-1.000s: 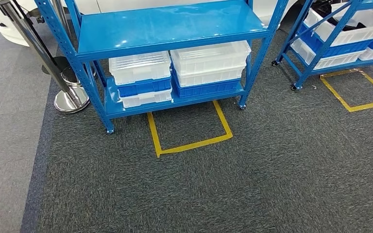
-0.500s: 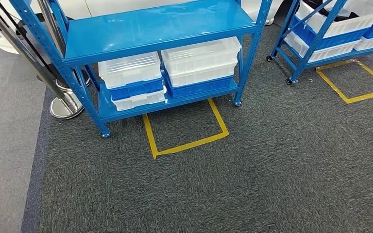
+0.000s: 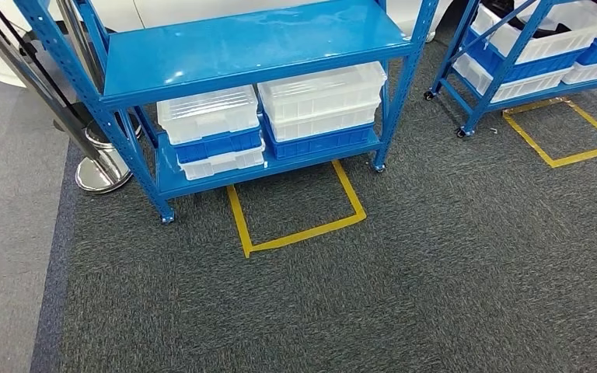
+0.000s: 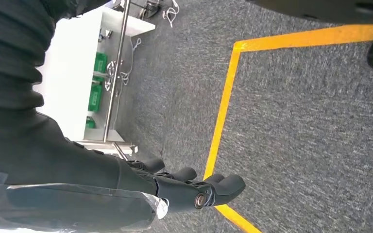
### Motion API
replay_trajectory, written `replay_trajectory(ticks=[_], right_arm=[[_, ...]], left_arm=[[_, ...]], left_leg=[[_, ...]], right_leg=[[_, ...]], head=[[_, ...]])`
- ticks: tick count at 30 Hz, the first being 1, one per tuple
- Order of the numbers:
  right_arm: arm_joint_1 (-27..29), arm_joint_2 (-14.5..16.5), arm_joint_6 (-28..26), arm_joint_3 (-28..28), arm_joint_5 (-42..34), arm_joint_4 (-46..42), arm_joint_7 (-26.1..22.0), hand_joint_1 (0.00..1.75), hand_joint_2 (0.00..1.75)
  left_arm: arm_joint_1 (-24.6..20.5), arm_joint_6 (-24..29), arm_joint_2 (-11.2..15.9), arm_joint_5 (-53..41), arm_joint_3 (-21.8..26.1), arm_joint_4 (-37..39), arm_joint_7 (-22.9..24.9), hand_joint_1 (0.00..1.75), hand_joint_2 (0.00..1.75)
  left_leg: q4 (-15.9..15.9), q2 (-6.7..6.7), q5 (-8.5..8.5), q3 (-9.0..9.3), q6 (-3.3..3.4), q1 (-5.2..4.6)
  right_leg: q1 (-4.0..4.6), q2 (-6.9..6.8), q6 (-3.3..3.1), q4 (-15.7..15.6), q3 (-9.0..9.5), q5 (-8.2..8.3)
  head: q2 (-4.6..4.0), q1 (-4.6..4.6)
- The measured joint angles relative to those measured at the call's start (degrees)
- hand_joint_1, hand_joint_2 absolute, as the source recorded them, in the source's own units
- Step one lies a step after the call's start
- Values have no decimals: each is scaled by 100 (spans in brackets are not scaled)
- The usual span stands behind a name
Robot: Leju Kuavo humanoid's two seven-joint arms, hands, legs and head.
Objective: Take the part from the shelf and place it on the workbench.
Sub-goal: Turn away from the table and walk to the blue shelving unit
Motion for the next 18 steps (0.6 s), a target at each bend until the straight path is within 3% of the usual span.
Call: replay_trajectory(ticks=[2,3,5,6,7,8,10,12,14,16,18], right_arm=[[-1,0,-9,0,6,1,-4,0,175],[0,-1,-11,0,10,1,-6,0,175],[2,-1,-12,0,20,1,-13,0,175],[5,-1,-12,0,25,1,-15,0,175],[7,-1,-12,0,27,1,-16,0,175],[10,-1,-12,0,27,1,-17,0,175],[12,-1,-12,0,27,1,-18,0,175],[10,-4,-12,0,28,2,-19,0,175],[7,-7,-10,0,30,3,-21,0,175],[10,-5,-4,-1,32,3,-22,0,175],[16,-3,1,-2,35,3,-22,0,175]], left_arm=[[3,3,1,-2,14,-1,-3,0,0],[1,4,1,-2,17,-1,-4,0,0],[-1,7,2,-3,20,-2,-8,0,0],[1,7,2,-3,21,-1,-8,0,0],[4,7,2,-3,21,-1,-8,0,0],[6,7,2,-3,21,-1,-8,0,0],[8,7,1,-3,22,0,-8,0,0],[3,7,-2,-3,23,0,-12,0,0],[-2,8,-5,-4,23,0,-16,0,0],[-4,10,-4,-5,23,-1,-17,0,0],[-8,14,-1,-5,24,-2,-19,0,0]], left_leg=[[-153,2,26,67,122,-1],[-179,9,36,83,166,6],[-180,25,21,90,222,-22],[-174,29,9,94,236,-39],[-169,30,-4,104,246,-55],[-162,26,-20,122,249,-68],[-154,17,-65,177,237,-86],[-131,15,-117,198,190,-110],[-121,18,-152,193,129,-114],[-100,20,-188,214,68,-105],[176,21,-370,112,-6,-91]], right_leg=[[1,-9,89,150,-55,-116],[0,-14,103,393,-168,-257],[4,-19,118,1153,-560,-600],[6,-19,121,1475,-741,-690],[7,-20,116,1620,-840,-668],[10,-20,101,1533,-826,-530],[32,-24,35,819,-523,-86],[78,-35,-42,198,-241,138],[115,-36,-86,57,-177,119],[90,-29,-122,13,-151,121],[49,-38,-166,-46,-99,124]], head=[[0,2],[0,4],[0,5],[0,6],[0,5],[0,6],[0,7],[0,5],[0,3],[0,3],[0,-2]])
